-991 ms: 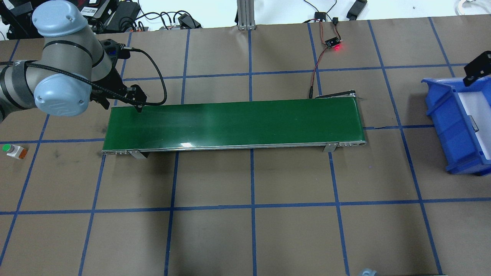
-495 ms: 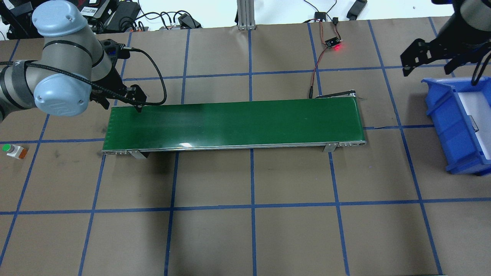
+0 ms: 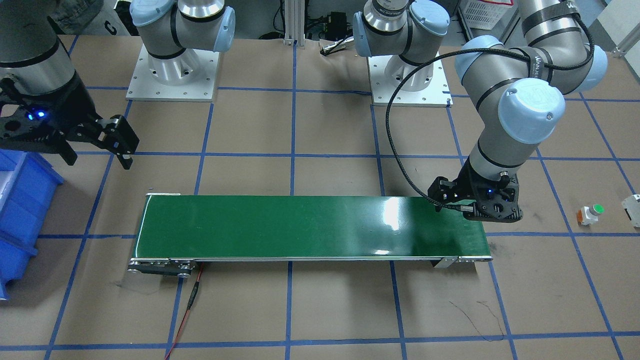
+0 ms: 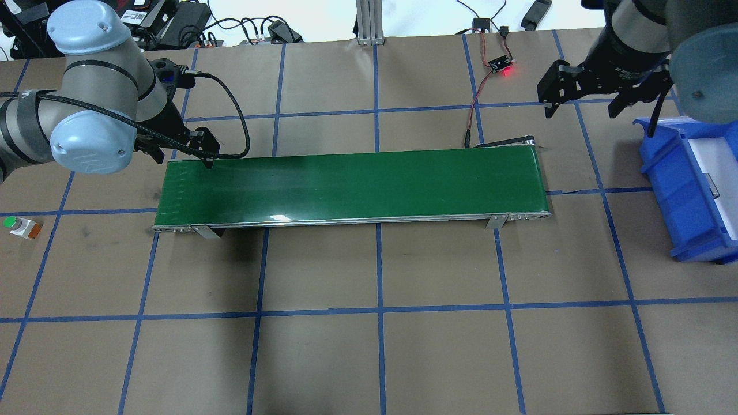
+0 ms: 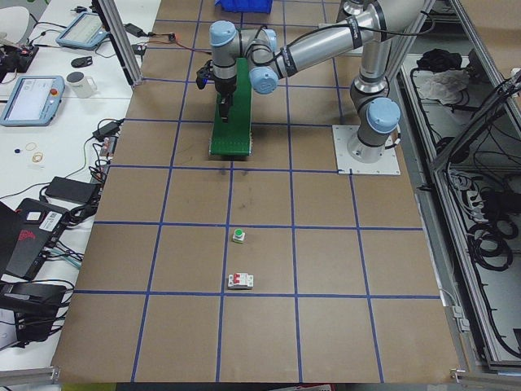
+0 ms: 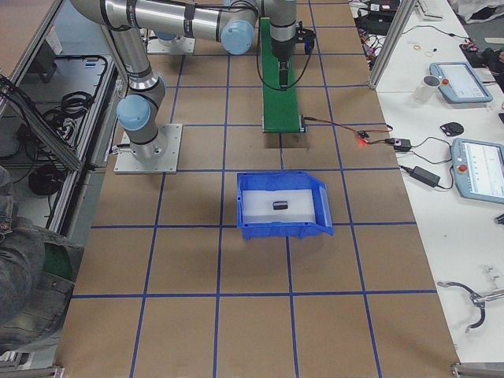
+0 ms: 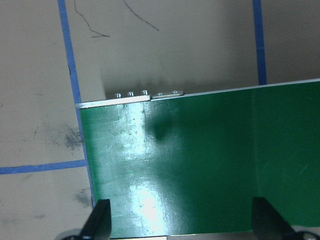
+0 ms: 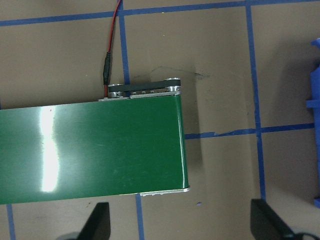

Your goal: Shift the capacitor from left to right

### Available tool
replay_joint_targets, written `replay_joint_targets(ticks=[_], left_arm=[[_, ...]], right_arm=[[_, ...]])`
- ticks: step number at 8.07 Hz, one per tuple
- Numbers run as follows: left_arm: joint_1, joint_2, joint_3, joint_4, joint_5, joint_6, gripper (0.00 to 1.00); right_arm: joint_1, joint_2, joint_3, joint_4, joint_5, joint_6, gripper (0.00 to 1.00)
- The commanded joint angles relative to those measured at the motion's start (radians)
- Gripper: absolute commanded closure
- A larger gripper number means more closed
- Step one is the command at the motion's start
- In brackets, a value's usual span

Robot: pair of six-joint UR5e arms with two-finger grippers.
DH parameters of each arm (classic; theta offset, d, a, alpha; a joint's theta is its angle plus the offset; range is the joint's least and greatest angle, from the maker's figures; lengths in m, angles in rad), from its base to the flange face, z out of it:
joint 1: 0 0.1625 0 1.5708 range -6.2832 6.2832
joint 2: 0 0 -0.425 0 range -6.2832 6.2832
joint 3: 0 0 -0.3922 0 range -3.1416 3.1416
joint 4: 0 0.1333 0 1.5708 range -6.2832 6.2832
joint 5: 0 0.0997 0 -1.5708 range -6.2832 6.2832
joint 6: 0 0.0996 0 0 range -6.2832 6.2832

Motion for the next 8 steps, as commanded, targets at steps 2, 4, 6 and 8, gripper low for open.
replay_joint_targets(ticks=[2,4,6,8], left_arm=[[0.0,-0.002,-0.001,-0.002,0.001,0.001,0.0],[0.0,-0.002,0.0,-0.005,0.004,-0.006,0.0],[0.002,-0.002,0.002,-0.006,0.004,-0.011,0.0],[0.005,-0.002,0.002,-0.006,0.004,-0.008,0.0]], right_arm=[[0.134,-0.002,0.003,0.001,-0.022,0.157,0.0],[0.139,-0.002,0.004,0.001,-0.025,0.169,0.0],[0.139,-0.001,0.004,0.0,-0.027,0.168,0.0],[0.139,-0.001,0.004,0.001,-0.027,0.165,0.0]])
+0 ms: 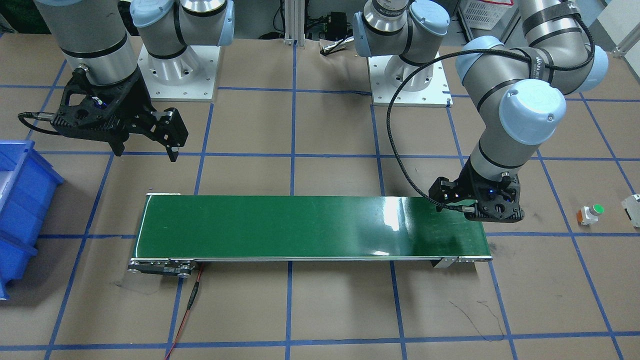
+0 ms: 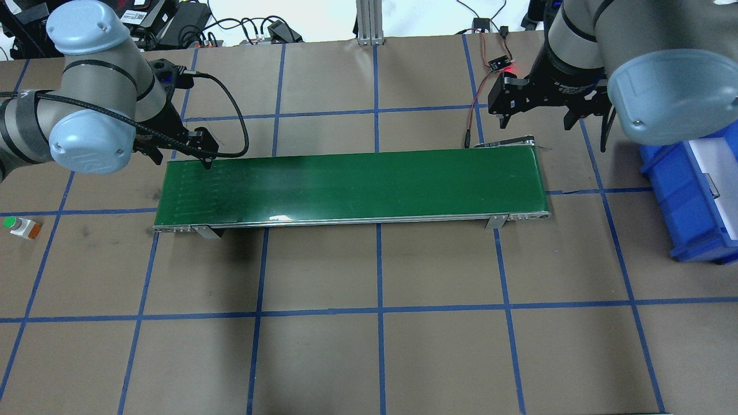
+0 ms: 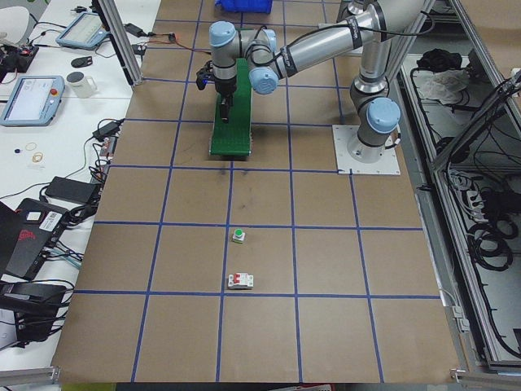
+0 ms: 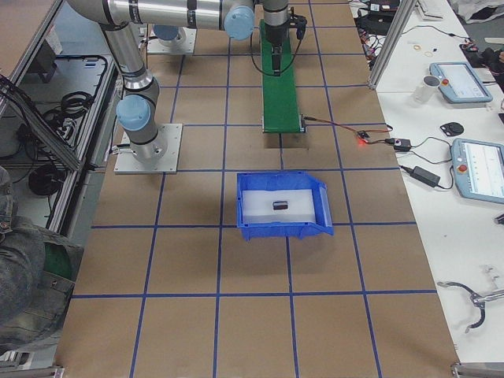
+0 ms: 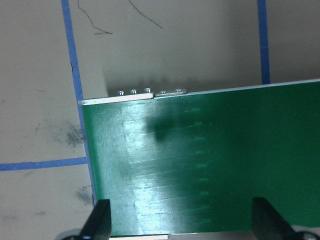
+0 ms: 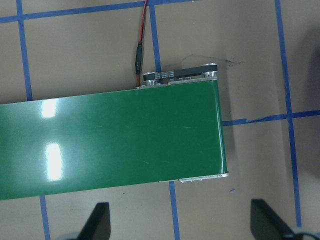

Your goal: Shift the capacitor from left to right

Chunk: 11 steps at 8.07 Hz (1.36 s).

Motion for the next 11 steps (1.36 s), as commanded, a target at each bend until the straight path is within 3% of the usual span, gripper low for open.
replay_joint_targets(ticks=[1,11], left_arm=[[0.002,0.0,0.002,0.0,0.001,-0.003,0.0],[0.084,-0.015,-0.003,0.004,-0.007,-0.012,0.0]], right_arm=[[0.001,0.0,0.0,-0.001,-0.002,-0.001,0.0],[0.001,-0.003,-0.003,-0.002,-0.036,-0.012,0.0]])
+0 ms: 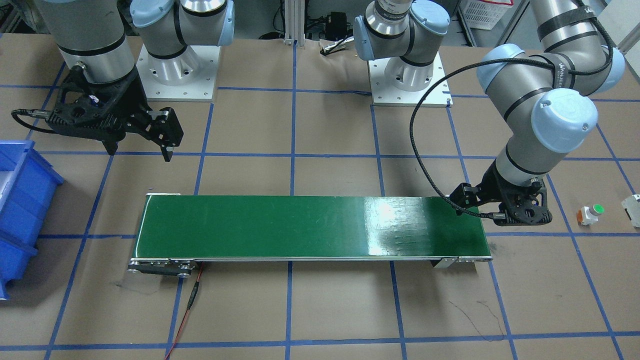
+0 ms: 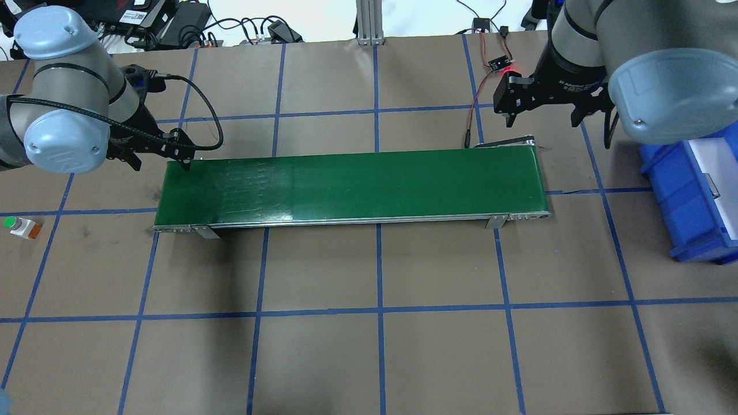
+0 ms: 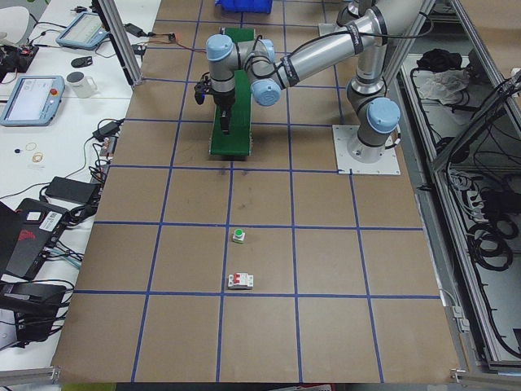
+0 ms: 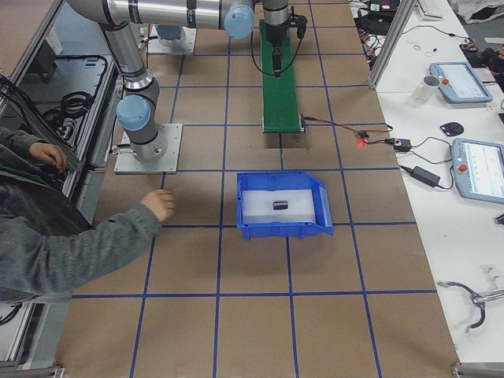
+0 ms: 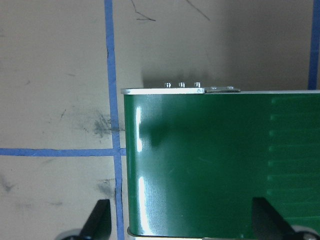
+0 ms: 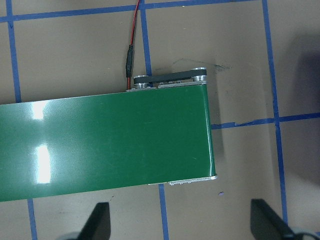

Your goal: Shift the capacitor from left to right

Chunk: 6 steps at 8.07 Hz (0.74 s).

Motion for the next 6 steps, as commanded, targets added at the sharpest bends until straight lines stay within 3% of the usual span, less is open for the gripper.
replay_joint_targets(ticks=[1,6], left_arm=[[0.001,-0.003,0.002,0.0,0.0,-0.006,0.0],[-0.117,0.125,0.007,-0.026,0.009,-0.009,0.0]], right_arm=[[0.0,-0.001,0.0,0.0,-0.003,0.0,0.0],[-0.002,-0.001,0.0,0.002,-0.006,-0.002,0.0]])
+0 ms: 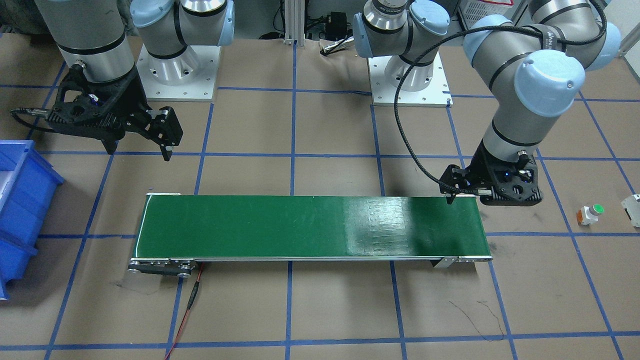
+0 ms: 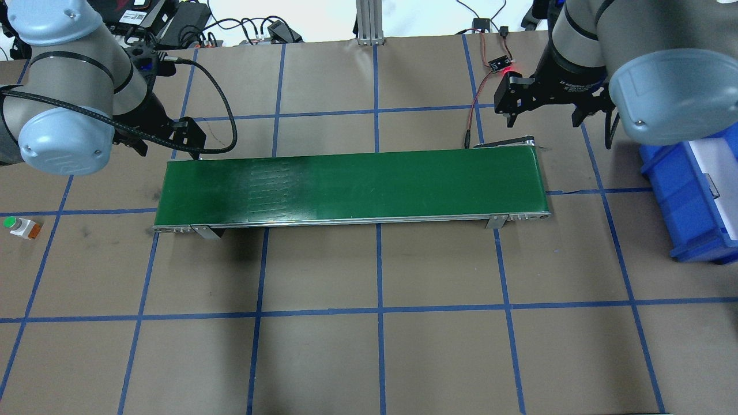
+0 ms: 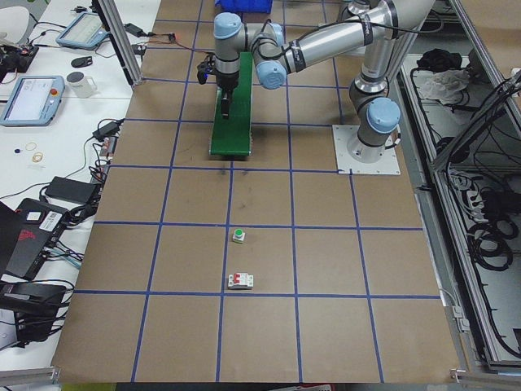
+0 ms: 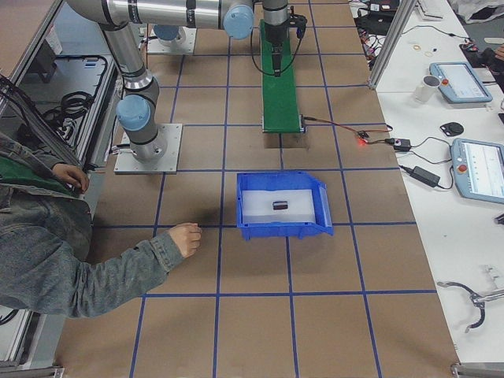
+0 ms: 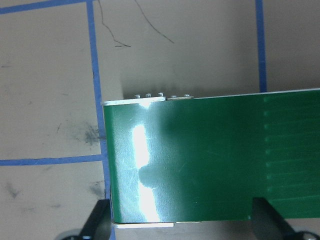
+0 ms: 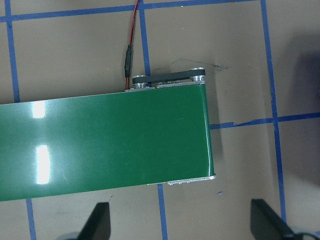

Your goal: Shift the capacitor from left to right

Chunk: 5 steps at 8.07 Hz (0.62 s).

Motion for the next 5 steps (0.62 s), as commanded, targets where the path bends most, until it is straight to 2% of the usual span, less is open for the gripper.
replay_joint_targets(ticks=[1,3,5], left_arm=[[-0.064,0.068,0.021,-0.064,0.003,-0.006,0.0],[-0.098,0.082,0.137,-0.358,0.023,-0.004,0.0],[-0.118,0.082,0.176,-0.388,0.03,-0.007,0.0]], right_arm=[[-0.001,-0.002,0.0,-0.001,-0.011,-0.001,0.0],[0.0,-0.002,0.0,-0.001,-0.011,-0.001,0.0],[0.0,-0.002,0.0,-0.001,-0.011,-0.001,0.0]])
